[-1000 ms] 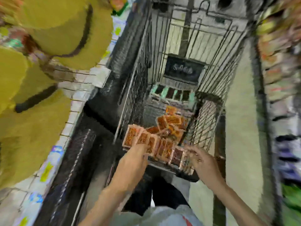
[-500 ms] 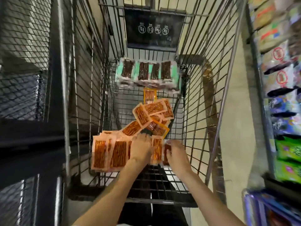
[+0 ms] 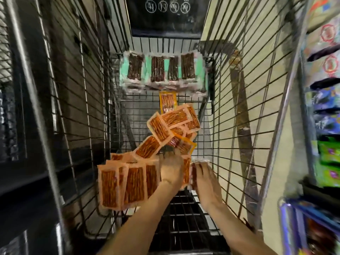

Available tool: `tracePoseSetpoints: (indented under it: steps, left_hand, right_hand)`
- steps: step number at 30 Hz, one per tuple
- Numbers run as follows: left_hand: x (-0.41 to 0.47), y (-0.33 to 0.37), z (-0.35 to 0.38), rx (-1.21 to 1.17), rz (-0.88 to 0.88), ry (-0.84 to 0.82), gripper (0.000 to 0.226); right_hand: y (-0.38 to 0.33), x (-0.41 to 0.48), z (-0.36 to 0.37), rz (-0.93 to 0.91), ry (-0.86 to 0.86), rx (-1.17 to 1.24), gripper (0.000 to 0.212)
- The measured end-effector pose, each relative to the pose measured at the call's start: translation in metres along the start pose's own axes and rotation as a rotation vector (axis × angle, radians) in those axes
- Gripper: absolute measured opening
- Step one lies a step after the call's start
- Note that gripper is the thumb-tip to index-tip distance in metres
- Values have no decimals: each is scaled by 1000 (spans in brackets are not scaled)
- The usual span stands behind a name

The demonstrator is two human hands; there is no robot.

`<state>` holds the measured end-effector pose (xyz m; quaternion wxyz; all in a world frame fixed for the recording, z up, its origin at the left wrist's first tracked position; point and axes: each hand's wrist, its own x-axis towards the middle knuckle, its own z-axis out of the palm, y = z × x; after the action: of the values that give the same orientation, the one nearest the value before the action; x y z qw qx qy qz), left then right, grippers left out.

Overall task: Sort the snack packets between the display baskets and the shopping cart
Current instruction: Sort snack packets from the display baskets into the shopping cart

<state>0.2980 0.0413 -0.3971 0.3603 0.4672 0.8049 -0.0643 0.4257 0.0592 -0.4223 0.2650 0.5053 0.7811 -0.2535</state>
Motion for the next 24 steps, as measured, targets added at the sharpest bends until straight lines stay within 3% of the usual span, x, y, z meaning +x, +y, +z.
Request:
tracePoseSetpoints:
  steps: [1, 2, 4, 5, 7, 11, 13, 15, 17, 19, 21, 24]
  left_hand:
    - [-7, 0, -1, 40, 9, -1, 69]
    - [-4, 3, -9, -12, 4, -38, 60]
    - [12, 3, -8, -223, -46, 12, 65]
    - [20, -2, -9, -389, -104, -42, 47]
    - [40, -23, -23, -622, -207, -112, 39]
    - [72, -73, -55, -724, -240, -44, 42]
    - [76, -81, -59, -511, -239, -21, 52]
    - [65, -74, -50, -123, -193, 193, 62]
    - [44, -57, -34, -33, -78, 399, 46]
    - [20, -37, -6, -8, 136, 278, 43]
    - [8, -22, 26, 167, 327, 111, 44]
    - [17, -15, 53, 373, 246, 1, 49]
  right_hand:
    - [0, 0, 0, 13, 5, 9, 72]
    - [0, 1, 0, 28, 9, 22, 74]
    - [1, 2, -1, 78, 17, 115, 73]
    - [2, 3, 0, 88, 13, 152, 74]
    - [3, 5, 1, 68, 2, 78, 81]
    - [4, 9, 6, 47, 16, -14, 86]
    - [3, 10, 8, 67, 13, -15, 87]
    - [3, 10, 9, 77, 6, -36, 89]
    - [4, 12, 10, 88, 3, -45, 91]
    - [3, 13, 11, 114, 5, -38, 90]
    - [3, 14, 12, 133, -2, -34, 92]
    - [3, 16, 13, 133, -13, -51, 94]
